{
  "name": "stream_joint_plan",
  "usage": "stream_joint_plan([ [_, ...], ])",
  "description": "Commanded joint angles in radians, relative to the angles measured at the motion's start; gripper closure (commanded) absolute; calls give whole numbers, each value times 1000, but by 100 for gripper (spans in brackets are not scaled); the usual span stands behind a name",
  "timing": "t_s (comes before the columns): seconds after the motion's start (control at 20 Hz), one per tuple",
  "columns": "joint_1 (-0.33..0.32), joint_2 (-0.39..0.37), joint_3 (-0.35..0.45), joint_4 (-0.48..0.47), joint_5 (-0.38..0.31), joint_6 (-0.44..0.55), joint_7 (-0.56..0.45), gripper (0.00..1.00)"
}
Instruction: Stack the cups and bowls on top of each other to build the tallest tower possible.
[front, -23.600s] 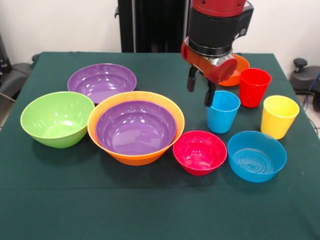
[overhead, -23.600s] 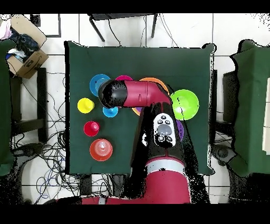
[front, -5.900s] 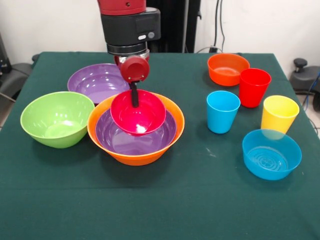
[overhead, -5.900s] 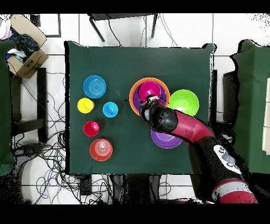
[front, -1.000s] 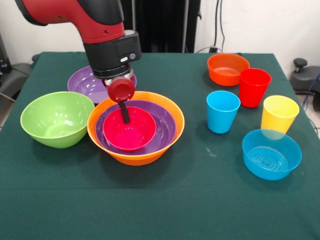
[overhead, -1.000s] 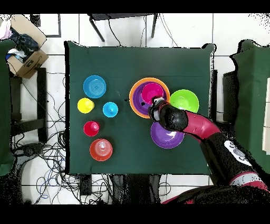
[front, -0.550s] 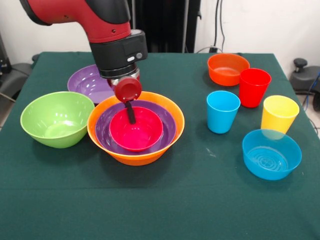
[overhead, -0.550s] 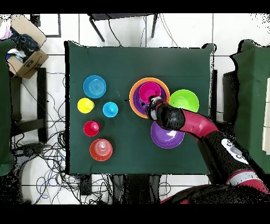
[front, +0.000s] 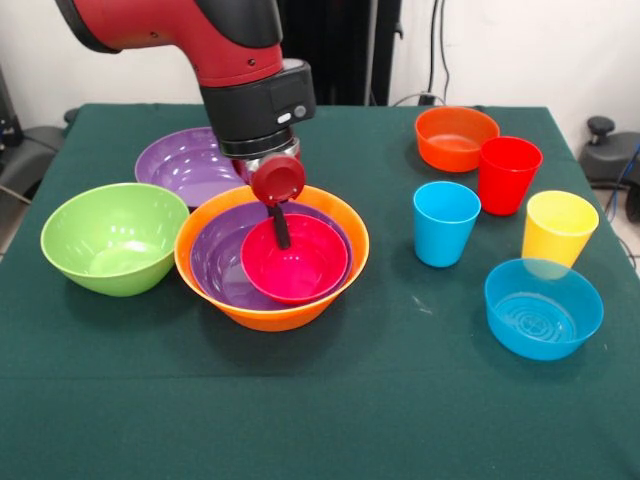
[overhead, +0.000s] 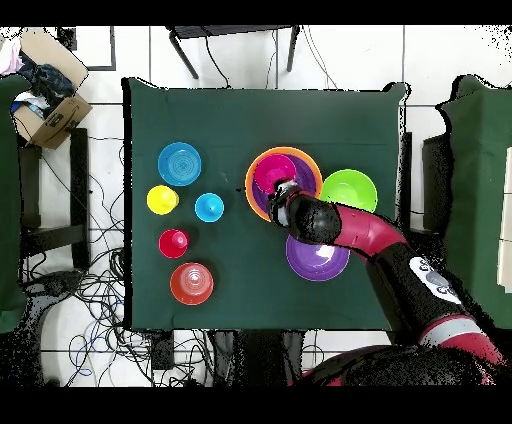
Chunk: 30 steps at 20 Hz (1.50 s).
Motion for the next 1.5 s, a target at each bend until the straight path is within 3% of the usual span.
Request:
stream_joint_plan([
  [0.05,25,-11,10,8,-56,11,-62,100],
  [0.6,-39,-11,35,-28,-69,82,-145,100],
  [1.5,-2,14,16,22,-70,3,-70,100],
])
